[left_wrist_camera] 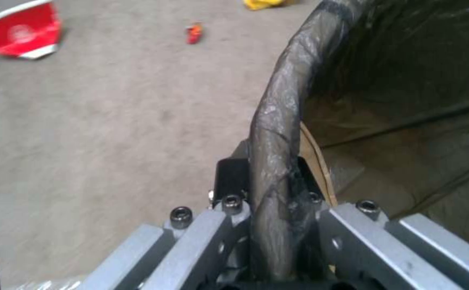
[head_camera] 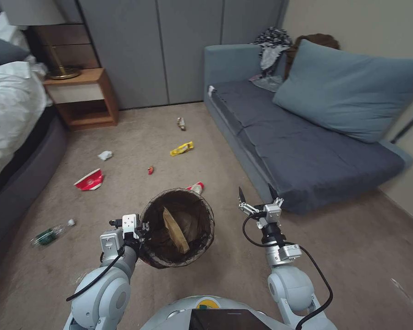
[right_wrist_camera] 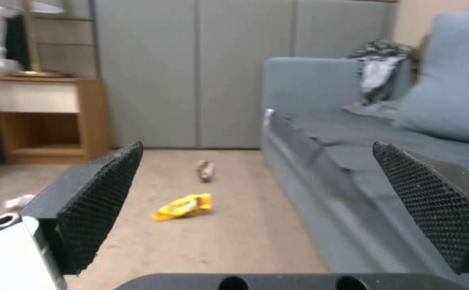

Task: Pick up the trash bin, then pick up the garbage from the floor and place it into the trash bin.

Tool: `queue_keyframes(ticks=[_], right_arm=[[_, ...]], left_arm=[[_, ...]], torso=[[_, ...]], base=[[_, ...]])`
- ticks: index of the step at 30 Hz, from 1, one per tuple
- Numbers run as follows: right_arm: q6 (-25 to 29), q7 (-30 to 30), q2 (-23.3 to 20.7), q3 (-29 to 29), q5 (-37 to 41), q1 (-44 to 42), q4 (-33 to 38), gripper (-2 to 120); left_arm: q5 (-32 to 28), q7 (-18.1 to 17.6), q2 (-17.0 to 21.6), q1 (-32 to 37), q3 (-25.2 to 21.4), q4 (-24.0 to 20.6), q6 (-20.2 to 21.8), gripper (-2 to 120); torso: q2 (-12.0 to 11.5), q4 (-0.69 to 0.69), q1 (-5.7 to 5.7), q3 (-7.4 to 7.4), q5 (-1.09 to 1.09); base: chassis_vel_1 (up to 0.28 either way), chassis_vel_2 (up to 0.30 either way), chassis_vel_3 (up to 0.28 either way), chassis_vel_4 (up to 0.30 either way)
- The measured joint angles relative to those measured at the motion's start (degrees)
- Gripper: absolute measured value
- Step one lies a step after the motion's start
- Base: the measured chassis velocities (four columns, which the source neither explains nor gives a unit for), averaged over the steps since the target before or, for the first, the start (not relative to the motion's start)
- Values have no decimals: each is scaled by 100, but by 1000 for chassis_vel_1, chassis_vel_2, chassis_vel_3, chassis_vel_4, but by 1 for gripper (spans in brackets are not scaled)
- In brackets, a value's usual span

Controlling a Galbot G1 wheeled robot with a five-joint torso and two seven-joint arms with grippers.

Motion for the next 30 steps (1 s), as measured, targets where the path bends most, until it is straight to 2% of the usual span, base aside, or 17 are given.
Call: queue_keyframes(ticks=[19,30], right_arm=[[-10,5,19,1,-19,48,-59,100],[-14,32,47,-1,-36,55,-71,100]], left_arm=[[121,104,-49,-21,36,78,-94,3],[268,195,-47,-29,65,88,-152,3]], torso=[[0,2,0,0,0],[0,-2,0,0,0]], base=[[130,122,126,133],[37,39,41,32]])
